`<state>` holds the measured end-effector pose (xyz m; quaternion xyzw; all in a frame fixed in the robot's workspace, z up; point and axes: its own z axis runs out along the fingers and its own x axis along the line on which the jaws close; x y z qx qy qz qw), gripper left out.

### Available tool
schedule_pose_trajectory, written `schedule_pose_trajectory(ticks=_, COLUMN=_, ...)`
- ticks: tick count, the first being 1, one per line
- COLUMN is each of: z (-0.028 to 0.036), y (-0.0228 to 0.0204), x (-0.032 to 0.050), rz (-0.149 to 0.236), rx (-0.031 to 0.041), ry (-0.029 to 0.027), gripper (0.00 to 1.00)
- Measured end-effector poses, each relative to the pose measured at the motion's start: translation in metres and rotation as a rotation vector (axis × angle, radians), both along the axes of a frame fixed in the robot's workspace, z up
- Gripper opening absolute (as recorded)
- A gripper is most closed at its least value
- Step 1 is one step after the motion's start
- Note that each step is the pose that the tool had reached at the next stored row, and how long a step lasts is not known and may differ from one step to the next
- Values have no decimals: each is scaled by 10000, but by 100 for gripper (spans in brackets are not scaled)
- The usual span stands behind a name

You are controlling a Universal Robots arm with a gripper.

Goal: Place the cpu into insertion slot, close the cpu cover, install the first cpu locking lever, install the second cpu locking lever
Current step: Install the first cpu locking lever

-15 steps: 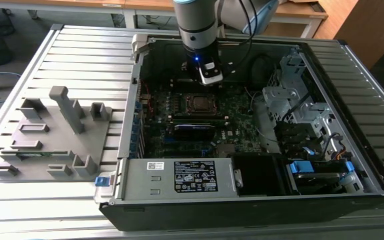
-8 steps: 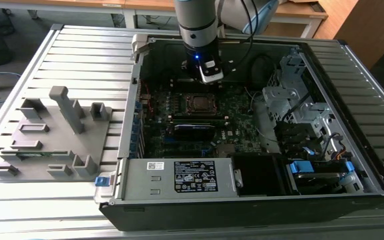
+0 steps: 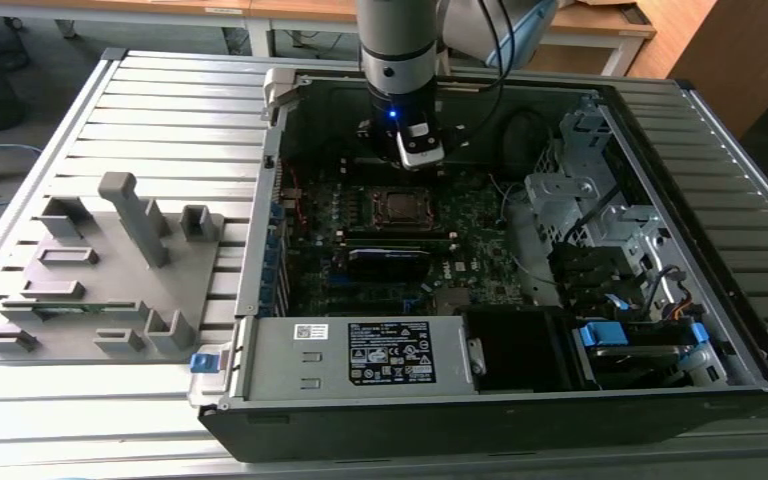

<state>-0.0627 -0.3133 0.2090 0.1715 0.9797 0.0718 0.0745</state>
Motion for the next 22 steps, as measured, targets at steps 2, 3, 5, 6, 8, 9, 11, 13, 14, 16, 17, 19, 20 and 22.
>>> schedule_pose_trajectory(ticks=2, z=0, y=0, x=0, rz=1, rx=1, ry=19, gripper=11)
schedule_pose_trajectory(ticks=3, z=-1, y=0, x=1, rz=1, rx=2, ry=29, gripper=11)
schedule_pose_trajectory(ticks=5, z=4, y=0, x=1, rz=1, rx=1, ry=33, gripper=11)
schedule_pose_trajectory(ticks=6, z=10, y=0, x=1, rz=1, rx=1, ry=33, gripper=11)
schedule_pose_trajectory(ticks=8, z=12, y=1, x=1, rz=1, rx=4, ry=31, gripper=11)
schedule_pose_trajectory(ticks=9, z=12, y=1, x=1, rz=1, rx=5, ry=30, gripper=11)
schedule_pose_trajectory(ticks=11, z=17, y=1, x=1, rz=1, rx=2, ry=33, gripper=11)
schedule_pose_trajectory(ticks=13, z=18, y=1, x=1, rz=1, rx=2, ry=33, gripper=11)
schedule_pose_trajectory(ticks=14, z=19, y=1, x=1, rz=1, rx=1, ry=33, gripper=11)
schedule_pose_trajectory(ticks=16, z=25, y=1, x=1, rz=1, rx=1, ry=33, gripper=11)
schedule_pose_trajectory(ticks=17, z=25, y=1, x=1, rz=1, rx=3, ry=31, gripper=11)
schedule_pose_trajectory(ticks=19, z=31, y=0, x=1, rz=1, rx=-1, ry=34, gripper=11)
schedule_pose_trajectory(ticks=20, z=35, y=0, x=0, rz=1, rx=-1, ry=34, gripper=11)
schedule_pose_trajectory(ticks=22, z=49, y=1, x=1, rz=1, rx=1, ry=33, gripper=11)
